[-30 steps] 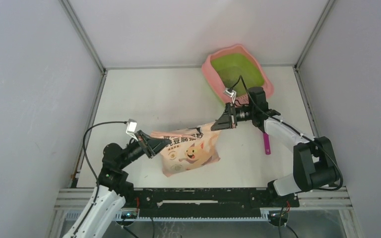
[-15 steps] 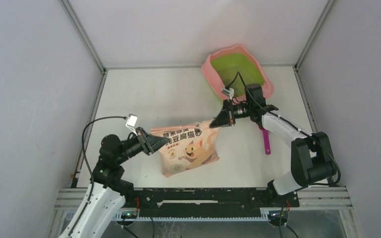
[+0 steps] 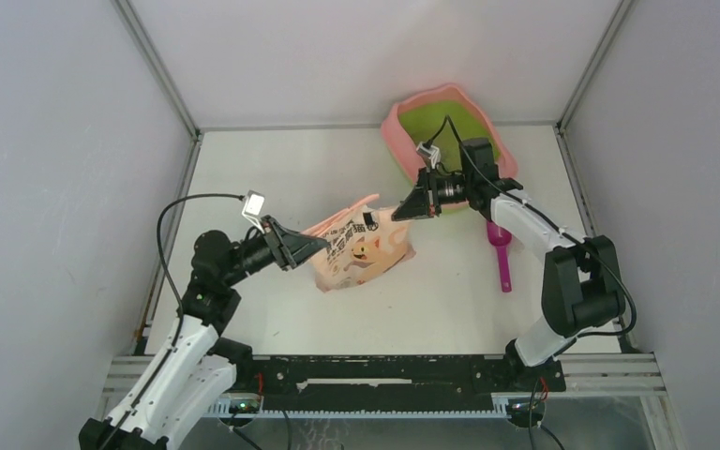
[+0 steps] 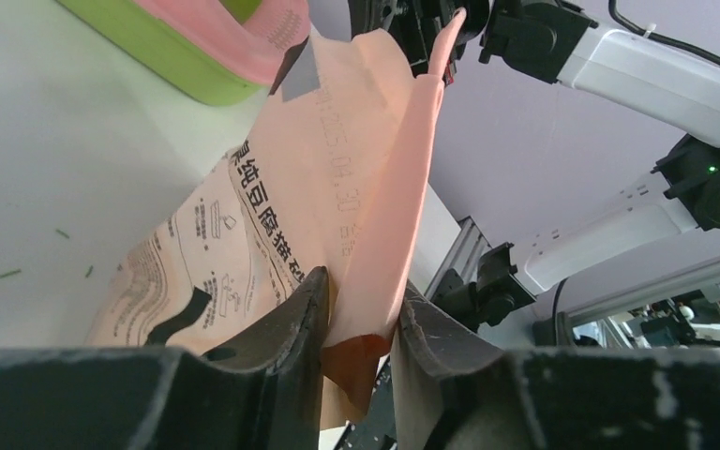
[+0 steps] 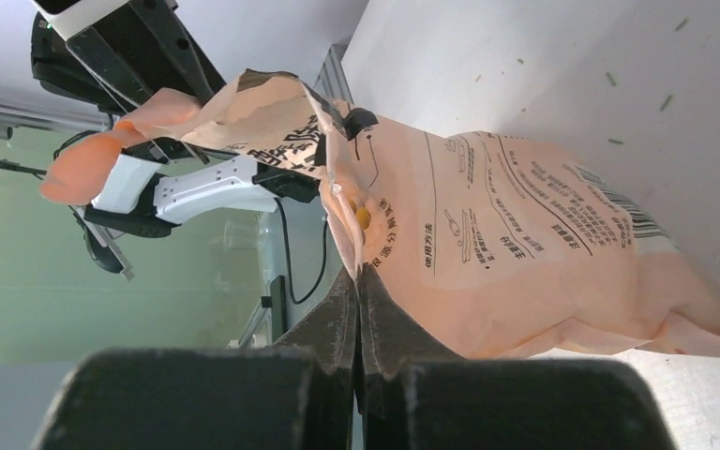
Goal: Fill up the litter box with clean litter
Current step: Close the cat litter bag at the center of the board.
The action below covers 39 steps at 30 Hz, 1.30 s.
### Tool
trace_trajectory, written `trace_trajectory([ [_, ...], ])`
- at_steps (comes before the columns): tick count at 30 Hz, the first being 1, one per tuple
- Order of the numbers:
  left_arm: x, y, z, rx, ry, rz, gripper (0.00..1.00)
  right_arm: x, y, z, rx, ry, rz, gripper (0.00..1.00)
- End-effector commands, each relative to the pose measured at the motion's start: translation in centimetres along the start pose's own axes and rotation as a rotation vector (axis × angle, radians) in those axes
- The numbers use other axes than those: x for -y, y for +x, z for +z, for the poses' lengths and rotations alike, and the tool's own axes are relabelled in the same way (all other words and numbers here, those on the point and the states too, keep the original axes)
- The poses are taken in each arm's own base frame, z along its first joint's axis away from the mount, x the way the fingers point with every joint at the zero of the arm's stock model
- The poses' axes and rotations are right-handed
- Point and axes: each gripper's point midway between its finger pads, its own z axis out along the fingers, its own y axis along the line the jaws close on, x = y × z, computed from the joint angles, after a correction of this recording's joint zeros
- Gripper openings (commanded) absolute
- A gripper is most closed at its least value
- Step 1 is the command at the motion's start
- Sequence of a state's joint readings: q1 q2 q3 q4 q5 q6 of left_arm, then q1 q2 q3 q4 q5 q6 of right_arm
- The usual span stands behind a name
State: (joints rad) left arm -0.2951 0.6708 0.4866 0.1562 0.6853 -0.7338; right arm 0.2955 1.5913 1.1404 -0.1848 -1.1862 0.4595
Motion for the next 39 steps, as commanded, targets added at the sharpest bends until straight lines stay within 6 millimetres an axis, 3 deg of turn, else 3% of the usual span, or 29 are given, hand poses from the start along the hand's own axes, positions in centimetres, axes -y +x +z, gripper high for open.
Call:
trace_trajectory([
  [1, 0.2, -0.4, -0.5, 0.069, 0.019, 0.054, 0.32, -1.0, -0.4, -0.2, -0.006, -0.025, -0.054, 0.0],
  [8, -2.0, 0.2, -2.0, 0.076, -0.157, 0.095, 0.31, 0.2, 0.4, -0.8, -0.014, -0.001, -0.026, 0.0],
  [13, -3.6, 1.4, -3.0, 0.022, -0.269, 0.071, 0.08, 0.7, 1.9, -1.5, -0.02, 0.0, 0.035, 0.0],
  [15, -3.8, 1.8, -3.4, -0.012, -0.302, 0.049, 0.06, 1.3, 3.1, -1.7, -0.029, 0.017, 0.078, 0.0],
  [20, -2.7, 2.2, -3.7, -0.113, -0.296, 0.046, 0.07, 1.9, 6.0, -2.2, -0.04, 0.05, 0.132, 0.0],
  [24, -1.1, 2.3, -3.4, -0.147, -0.218, 0.042, 0.07, 1.0, 6.7, -2.6, -0.027, 0.045, 0.128, 0.0],
  [26, -0.3, 2.0, -3.3, -0.141, -0.185, 0.055, 0.11, 0.2, 6.3, -3.0, -0.005, 0.045, 0.109, 0.0],
  [29, 1.2, 1.8, -3.4, -0.138, -0.117, 0.063, 0.33, -0.6, 5.6, -3.2, 0.023, 0.043, 0.091, 0.0],
  [32, 1.7, 2.4, -3.6, -0.126, -0.078, 0.054, 0.43, -0.6, 5.2, -3.1, 0.03, 0.04, 0.093, 0.0],
  [39, 0.4, 3.4, -3.7, -0.085, -0.086, 0.033, 0.44, -0.8, 5.5, -2.4, 0.013, 0.032, 0.08, 0.0],
])
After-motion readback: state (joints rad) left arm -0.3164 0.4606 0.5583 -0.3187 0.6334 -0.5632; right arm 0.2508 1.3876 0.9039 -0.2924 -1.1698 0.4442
